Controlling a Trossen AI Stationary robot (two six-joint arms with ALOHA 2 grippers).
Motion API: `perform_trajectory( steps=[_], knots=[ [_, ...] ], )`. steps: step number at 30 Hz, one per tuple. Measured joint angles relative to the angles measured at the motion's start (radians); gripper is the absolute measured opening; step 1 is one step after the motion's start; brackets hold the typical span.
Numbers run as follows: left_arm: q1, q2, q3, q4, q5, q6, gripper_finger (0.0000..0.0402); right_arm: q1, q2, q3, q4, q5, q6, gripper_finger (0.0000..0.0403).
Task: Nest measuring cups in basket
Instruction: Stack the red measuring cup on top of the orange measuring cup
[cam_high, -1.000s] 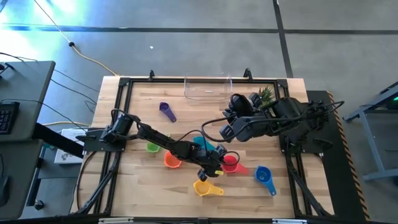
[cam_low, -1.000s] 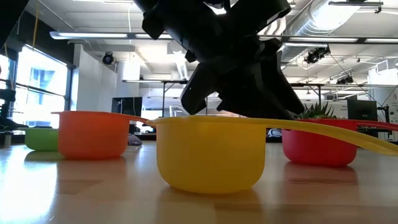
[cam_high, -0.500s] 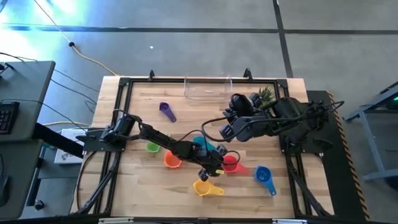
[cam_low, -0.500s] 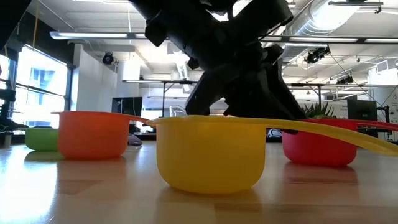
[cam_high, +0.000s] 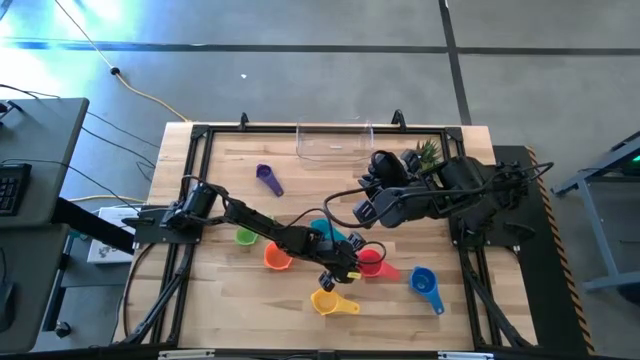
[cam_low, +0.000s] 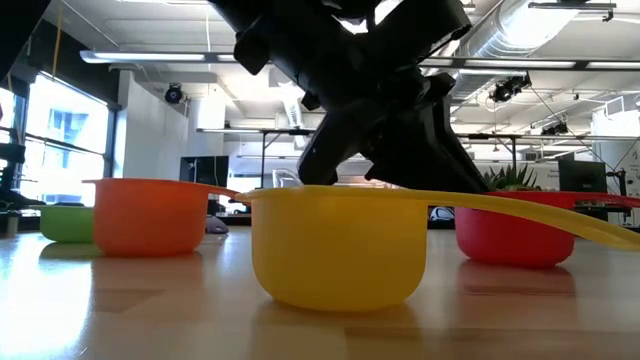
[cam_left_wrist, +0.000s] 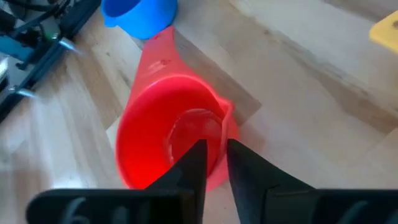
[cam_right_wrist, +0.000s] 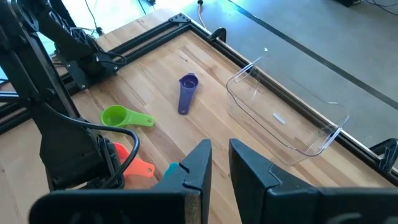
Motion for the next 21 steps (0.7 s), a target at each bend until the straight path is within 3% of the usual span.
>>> perform_trajectory(
  steps=[6,14,21],
  knots=[
    [-0.003,0.019,0.002,-0.024,0.012,-0.033,0.0008,0.000,0.000,0.000,0.000,0.000,0.000,0.0048],
    [-0.021,0.019,0.001,-0.003,-0.068,-0.061,0.0006,0.000,0.000,0.000,-0.001,0.000,0.000,0.0048],
    [-0.034,0.009,0.000,-0.022,-0.147,-0.212,0.0003,0.000,0.000,0.000,-0.001,0.000,-0.007,0.0048]
  ],
)
